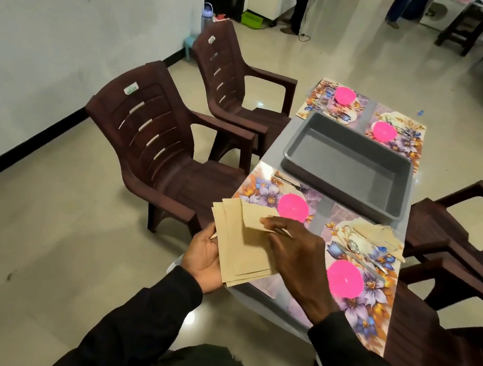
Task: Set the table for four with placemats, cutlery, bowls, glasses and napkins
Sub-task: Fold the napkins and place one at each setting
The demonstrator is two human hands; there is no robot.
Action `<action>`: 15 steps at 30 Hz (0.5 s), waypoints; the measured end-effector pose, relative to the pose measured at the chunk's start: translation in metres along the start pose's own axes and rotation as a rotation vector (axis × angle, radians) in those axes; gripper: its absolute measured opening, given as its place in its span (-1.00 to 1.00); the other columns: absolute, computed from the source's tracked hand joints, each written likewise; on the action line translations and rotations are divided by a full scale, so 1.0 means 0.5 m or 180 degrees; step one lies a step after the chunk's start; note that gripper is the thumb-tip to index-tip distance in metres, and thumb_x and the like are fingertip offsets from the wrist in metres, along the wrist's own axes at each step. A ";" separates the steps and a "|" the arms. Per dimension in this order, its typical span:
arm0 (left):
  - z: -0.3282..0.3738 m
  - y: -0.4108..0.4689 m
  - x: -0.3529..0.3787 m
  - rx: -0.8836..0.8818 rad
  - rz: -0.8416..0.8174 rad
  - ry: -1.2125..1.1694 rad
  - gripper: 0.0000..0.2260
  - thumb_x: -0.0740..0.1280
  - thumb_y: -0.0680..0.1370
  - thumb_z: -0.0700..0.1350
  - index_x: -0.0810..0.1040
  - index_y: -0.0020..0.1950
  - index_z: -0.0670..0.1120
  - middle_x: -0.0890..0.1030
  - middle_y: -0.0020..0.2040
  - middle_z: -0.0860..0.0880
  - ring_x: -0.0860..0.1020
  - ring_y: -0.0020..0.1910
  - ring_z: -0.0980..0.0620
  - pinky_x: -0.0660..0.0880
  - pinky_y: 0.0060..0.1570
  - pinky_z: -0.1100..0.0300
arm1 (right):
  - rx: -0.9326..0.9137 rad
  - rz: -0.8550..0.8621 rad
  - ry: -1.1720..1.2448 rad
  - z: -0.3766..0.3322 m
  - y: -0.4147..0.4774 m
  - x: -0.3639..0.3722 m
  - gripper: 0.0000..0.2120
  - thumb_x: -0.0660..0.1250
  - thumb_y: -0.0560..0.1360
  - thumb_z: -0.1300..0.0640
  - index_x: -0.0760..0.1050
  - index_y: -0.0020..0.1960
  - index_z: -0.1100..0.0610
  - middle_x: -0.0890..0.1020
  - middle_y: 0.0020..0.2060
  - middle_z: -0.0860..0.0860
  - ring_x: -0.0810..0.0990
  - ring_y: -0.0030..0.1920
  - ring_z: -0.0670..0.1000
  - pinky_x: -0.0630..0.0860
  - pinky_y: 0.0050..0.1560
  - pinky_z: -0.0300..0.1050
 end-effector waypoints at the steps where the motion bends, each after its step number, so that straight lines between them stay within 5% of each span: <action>1: 0.015 -0.001 -0.001 -0.0012 -0.0055 0.0034 -0.56 0.20 0.60 0.15 0.71 0.19 -0.10 0.64 0.27 -0.21 0.64 0.16 -0.25 0.47 0.24 -0.16 | -0.0076 0.0003 -0.0015 -0.010 -0.005 0.017 -0.78 0.46 0.54 0.20 0.64 0.18 0.20 0.70 0.13 0.07 0.68 0.14 0.03 0.63 0.15 -0.12; 9: 0.123 -0.002 -0.024 -0.0121 -0.0203 0.0129 -0.46 0.14 0.64 0.19 0.48 0.48 -0.12 0.52 0.41 -0.26 0.57 0.26 -0.26 0.46 0.25 -0.18 | -0.0318 -0.0208 0.0001 -0.072 -0.012 0.136 -0.76 0.43 0.57 0.11 0.64 0.18 0.20 0.65 0.24 0.04 0.52 0.38 -0.07 0.57 0.30 0.10; 15: 0.189 -0.013 -0.049 -0.0205 -0.0296 0.0261 -0.48 0.20 0.54 0.15 0.65 0.29 -0.17 0.58 0.33 -0.28 0.64 0.18 -0.29 0.42 0.24 -0.20 | -0.0333 -0.0052 0.0076 -0.086 0.004 0.178 -0.76 0.50 0.51 0.23 0.64 0.16 0.23 0.66 0.23 0.06 0.57 0.34 -0.01 0.45 0.42 0.19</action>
Point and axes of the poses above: each hand's wrist, its own y-axis towards the middle knuckle, its own x-axis out of the palm, z = x × y, the point moved 5 cm from there along y, towards the middle knuckle
